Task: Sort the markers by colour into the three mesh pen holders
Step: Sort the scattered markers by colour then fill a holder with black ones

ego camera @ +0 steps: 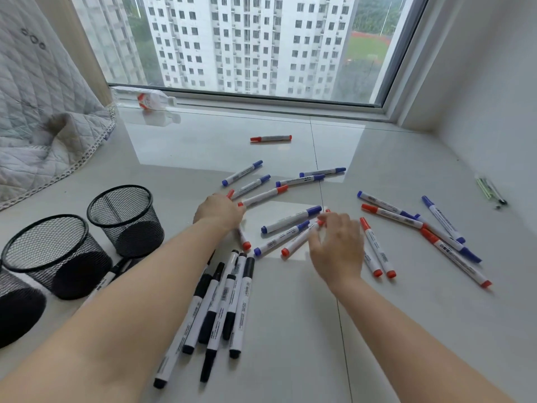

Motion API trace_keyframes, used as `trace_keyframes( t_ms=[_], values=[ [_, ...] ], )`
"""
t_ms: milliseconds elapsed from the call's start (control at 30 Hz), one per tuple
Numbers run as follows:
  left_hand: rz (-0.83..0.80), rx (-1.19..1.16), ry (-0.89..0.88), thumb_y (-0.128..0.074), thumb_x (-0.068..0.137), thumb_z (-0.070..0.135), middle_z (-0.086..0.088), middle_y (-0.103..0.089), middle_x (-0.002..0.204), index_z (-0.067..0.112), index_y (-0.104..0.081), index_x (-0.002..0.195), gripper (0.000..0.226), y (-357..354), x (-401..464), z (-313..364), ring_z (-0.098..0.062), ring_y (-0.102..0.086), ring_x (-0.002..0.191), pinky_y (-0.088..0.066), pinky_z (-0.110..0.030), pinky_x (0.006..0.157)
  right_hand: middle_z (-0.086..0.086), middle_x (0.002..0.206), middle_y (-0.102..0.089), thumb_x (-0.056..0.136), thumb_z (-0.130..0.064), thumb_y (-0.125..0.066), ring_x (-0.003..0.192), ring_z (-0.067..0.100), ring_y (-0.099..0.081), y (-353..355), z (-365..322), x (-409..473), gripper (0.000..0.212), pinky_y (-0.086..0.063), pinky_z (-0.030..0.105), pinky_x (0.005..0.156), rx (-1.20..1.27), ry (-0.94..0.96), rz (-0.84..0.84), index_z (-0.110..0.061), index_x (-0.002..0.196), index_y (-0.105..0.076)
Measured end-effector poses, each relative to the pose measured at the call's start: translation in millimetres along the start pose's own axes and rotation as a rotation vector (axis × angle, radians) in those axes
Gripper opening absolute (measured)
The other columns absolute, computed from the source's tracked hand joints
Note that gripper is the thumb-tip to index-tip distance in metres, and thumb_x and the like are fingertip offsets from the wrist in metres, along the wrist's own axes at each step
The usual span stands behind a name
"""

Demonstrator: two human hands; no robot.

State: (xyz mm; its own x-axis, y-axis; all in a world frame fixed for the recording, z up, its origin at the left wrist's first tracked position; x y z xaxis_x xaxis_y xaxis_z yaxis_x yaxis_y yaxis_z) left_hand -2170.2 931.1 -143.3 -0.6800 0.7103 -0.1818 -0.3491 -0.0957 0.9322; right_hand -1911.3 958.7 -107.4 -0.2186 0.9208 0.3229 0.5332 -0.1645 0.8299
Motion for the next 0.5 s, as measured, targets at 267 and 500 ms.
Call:
trace_keyframes(
  t_ms=[267, 500],
  values=[
    [0.062, 0.126, -0.03, -0.04, 0.091, 0.031, -0.007, -0.054, 0.084, 0.009, -0.054, 0.101, 0.028, 2.5, -2.9, 12.3, -0.026, -0.055, 0.076, -0.04, -0.03, 0.061, 0.015, 0.133, -0.039, 0.088, -0.05, -0.043, 0.12, 0.03, -0.037, -20.9, 58.3, 17.8, 0.059, -0.037, 0.041, 0.095, -0.343, -0.29, -0.235, -0.01, 0.131, -0.035],
    [0.319, 0.016, -0.202, -0.04, 0.094, 0.033, -0.012, -0.063, 0.096, 0.01, -0.042, 0.11, 0.029, 29.4, -9.7, 46.4, -0.028, -0.051, 0.073, -0.037, -0.033, 0.06, 0.015, 0.131, -0.039, 0.091, -0.045, -0.04, 0.117, 0.029, -0.038, -25.3, 63.9, 14.3, 0.055, -0.038, 0.039, 0.094, -0.345, -0.262, -0.2, -0.009, 0.131, -0.036]
  ],
)
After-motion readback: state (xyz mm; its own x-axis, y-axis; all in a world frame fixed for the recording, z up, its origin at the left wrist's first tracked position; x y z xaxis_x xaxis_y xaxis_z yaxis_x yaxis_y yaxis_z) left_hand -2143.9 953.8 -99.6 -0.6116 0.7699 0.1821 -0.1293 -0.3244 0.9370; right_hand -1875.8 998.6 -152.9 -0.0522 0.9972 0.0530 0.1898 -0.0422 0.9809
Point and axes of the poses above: each hand's wrist, its own x-axis towards the middle knuckle, its own y-axis out of the back of the hand, z = x × y, the point moved 9 cm from there along x, towards the middle knuckle
